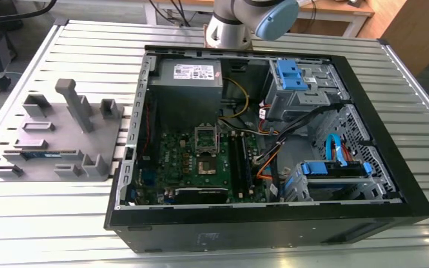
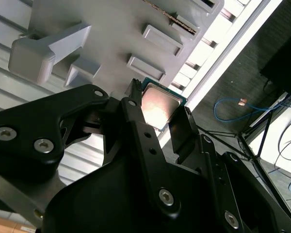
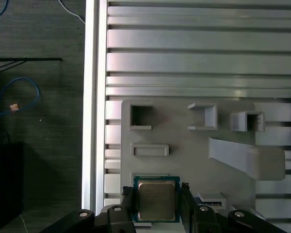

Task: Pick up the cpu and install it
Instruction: 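Pick up the cpu and move it towards the insertion slot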

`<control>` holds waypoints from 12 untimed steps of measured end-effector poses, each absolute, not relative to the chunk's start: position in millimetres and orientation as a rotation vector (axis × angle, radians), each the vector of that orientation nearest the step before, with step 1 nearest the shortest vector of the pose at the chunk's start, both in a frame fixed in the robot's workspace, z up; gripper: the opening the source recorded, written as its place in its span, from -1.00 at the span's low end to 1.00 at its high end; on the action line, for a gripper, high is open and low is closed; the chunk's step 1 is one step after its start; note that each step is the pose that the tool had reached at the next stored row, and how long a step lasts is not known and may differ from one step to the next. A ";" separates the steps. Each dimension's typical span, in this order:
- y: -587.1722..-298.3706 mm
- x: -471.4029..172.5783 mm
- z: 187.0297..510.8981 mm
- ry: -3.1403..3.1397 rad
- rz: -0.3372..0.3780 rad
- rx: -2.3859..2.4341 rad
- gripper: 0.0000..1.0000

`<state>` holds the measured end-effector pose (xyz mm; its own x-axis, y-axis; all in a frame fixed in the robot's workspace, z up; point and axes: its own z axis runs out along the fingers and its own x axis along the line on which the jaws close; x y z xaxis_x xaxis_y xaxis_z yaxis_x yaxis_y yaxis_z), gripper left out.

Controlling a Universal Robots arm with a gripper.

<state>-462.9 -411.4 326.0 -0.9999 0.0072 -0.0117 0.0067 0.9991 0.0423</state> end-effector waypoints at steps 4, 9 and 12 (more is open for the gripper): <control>-411.4 -462.8 327.5 3.129 0.066 0.011 -0.06; -411.4 -462.9 329.5 3.129 0.066 0.011 -0.06; -411.4 -462.8 330.7 3.129 0.066 0.011 -0.06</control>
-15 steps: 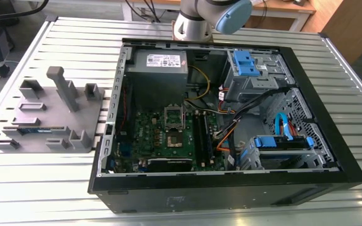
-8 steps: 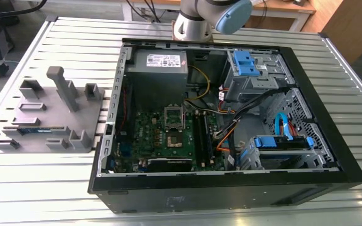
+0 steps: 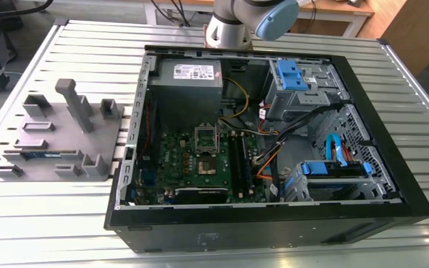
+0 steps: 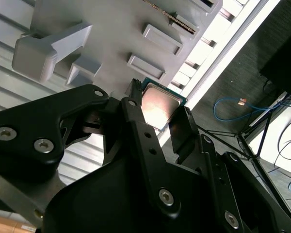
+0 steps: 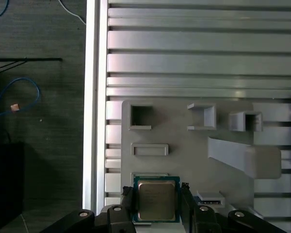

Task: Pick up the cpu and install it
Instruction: 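Pick up the cpu and move it towards the insertion slot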

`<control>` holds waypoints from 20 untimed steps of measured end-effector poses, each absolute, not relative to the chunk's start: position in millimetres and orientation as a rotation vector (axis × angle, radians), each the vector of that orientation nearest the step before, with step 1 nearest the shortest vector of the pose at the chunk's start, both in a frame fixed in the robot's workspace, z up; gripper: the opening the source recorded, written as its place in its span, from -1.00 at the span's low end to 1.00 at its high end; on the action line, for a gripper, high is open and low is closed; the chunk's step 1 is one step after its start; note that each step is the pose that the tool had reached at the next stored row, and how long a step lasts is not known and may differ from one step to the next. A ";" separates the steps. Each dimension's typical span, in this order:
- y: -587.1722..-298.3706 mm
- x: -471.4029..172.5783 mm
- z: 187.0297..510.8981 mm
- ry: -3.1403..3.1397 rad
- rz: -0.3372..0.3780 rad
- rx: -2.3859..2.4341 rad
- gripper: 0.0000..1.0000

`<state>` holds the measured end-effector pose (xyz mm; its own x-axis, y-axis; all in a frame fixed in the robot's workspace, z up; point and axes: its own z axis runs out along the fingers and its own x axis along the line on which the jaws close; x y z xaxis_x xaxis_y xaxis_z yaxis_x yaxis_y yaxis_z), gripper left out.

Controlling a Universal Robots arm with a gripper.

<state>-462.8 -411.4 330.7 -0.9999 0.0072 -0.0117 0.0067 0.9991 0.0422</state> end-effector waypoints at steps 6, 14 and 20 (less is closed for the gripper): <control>-411.4 -462.9 333.1 3.129 0.066 0.011 -0.06; -411.4 -462.9 336.1 3.129 0.066 0.011 -0.06; -411.4 -462.9 338.7 3.129 0.066 0.011 -0.06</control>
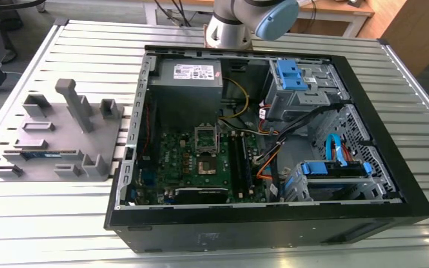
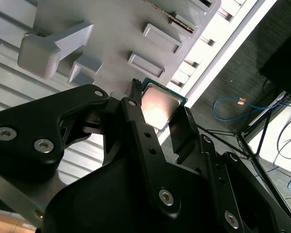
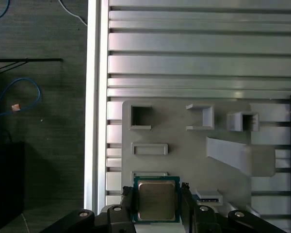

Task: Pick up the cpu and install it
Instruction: 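Pick up the cpu and move it towards the insertion slot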

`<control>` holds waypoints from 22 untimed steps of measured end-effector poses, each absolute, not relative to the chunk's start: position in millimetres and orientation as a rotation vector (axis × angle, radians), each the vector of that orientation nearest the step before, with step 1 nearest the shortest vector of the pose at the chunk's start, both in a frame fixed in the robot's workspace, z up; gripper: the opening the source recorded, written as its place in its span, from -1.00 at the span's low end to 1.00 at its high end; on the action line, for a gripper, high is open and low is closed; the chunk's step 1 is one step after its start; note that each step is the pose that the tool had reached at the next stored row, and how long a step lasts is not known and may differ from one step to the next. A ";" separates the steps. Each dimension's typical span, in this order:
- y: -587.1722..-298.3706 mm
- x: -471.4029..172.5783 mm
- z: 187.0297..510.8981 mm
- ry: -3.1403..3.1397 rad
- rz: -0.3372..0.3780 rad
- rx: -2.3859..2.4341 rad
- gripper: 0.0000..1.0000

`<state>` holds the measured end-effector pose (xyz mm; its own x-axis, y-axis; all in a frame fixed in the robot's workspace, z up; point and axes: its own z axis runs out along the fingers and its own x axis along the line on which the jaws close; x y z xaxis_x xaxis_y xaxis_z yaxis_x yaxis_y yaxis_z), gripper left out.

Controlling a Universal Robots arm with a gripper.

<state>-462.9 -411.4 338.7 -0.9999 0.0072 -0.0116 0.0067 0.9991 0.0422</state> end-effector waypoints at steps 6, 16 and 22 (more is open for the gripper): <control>-411.4 -462.9 341.4 3.129 0.066 0.011 -0.06; -411.4 -462.9 346.0 3.129 0.066 0.011 -0.06; -411.4 -462.9 348.5 3.129 0.066 0.011 -0.06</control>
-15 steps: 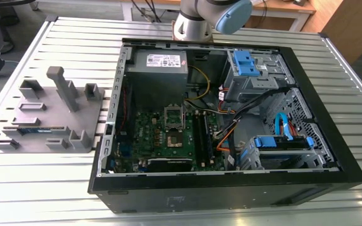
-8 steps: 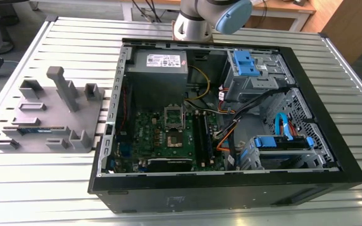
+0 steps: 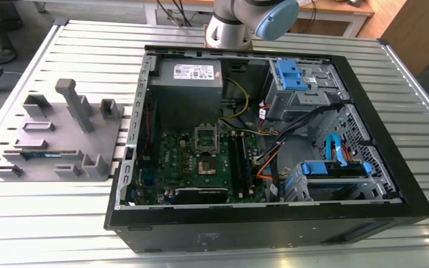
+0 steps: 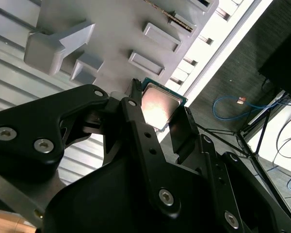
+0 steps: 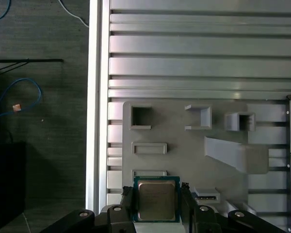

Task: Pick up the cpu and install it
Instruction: 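Pick up the cpu and move it towards the insertion slot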

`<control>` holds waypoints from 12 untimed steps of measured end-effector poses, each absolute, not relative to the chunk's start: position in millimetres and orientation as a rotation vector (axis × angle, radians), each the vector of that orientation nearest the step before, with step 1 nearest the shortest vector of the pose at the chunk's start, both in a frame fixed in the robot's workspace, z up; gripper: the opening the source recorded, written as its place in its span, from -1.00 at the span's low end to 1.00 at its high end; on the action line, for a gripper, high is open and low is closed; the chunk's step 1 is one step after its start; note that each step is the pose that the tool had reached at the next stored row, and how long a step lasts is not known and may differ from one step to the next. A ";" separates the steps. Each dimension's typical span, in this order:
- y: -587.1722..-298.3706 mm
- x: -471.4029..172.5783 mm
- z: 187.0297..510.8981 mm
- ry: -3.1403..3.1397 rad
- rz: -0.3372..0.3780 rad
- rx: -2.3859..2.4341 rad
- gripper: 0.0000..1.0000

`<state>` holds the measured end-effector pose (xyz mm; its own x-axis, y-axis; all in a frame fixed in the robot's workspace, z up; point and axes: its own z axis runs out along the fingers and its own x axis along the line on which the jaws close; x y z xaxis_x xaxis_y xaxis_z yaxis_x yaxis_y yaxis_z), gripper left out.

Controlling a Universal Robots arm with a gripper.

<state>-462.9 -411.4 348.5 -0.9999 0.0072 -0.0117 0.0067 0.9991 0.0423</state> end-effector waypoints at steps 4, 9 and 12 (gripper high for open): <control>-411.4 -462.9 350.2 3.129 0.066 0.011 -0.06; -411.4 -462.8 352.4 3.129 0.066 0.011 -0.06; -411.4 -462.9 353.5 3.129 0.066 0.011 -0.06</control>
